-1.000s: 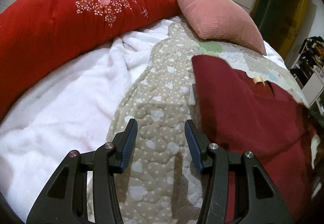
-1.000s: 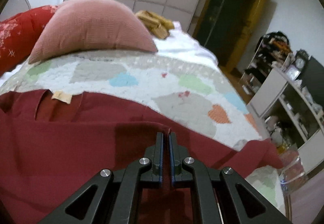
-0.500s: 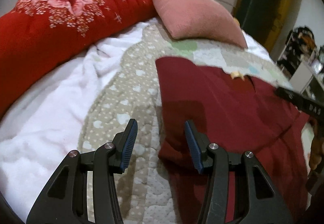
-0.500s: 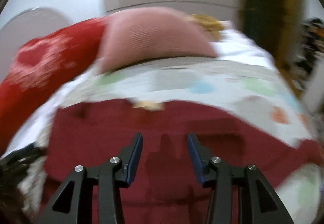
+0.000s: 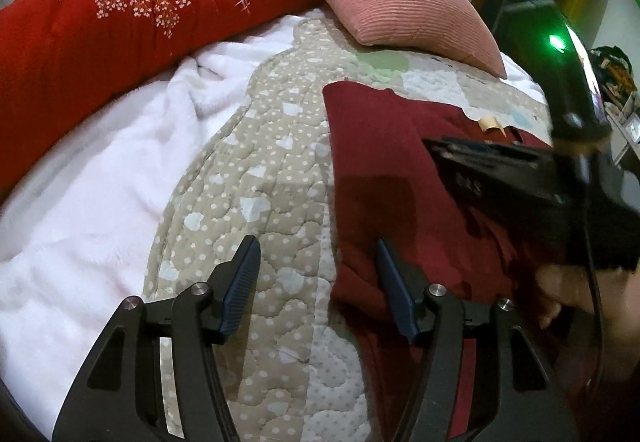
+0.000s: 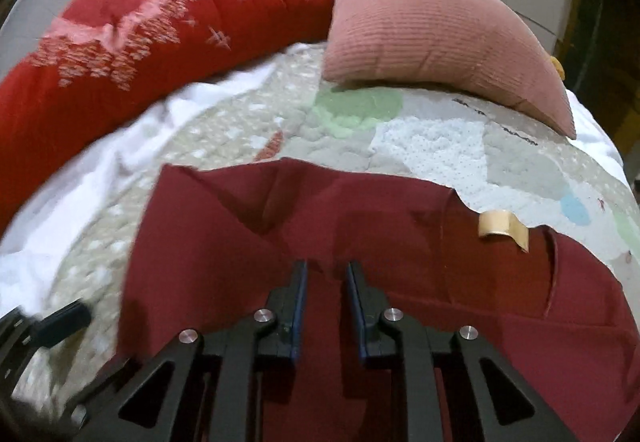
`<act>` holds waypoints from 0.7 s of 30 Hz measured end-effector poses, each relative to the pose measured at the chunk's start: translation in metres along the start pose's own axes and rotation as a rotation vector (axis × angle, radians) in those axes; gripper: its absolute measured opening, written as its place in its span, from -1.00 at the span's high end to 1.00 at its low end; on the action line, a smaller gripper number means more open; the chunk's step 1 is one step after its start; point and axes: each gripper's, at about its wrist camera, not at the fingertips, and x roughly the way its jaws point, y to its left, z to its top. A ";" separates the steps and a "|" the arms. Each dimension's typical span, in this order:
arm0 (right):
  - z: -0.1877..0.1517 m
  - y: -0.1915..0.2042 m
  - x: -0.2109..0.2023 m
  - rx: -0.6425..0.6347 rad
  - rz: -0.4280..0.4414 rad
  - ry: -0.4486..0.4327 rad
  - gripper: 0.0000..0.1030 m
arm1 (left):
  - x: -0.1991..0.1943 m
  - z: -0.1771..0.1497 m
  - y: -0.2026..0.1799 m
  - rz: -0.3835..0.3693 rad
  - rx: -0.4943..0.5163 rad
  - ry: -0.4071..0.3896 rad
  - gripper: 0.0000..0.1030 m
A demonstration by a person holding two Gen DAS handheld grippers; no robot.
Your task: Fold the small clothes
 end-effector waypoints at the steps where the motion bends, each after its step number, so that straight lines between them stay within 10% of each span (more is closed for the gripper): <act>1: 0.002 0.000 0.001 0.005 -0.009 0.000 0.64 | 0.000 0.000 0.000 0.001 0.001 -0.001 -0.17; 21: -0.056 0.004 -0.048 0.052 0.082 -0.005 0.61 | -0.001 -0.002 -0.001 0.014 0.008 -0.007 -0.17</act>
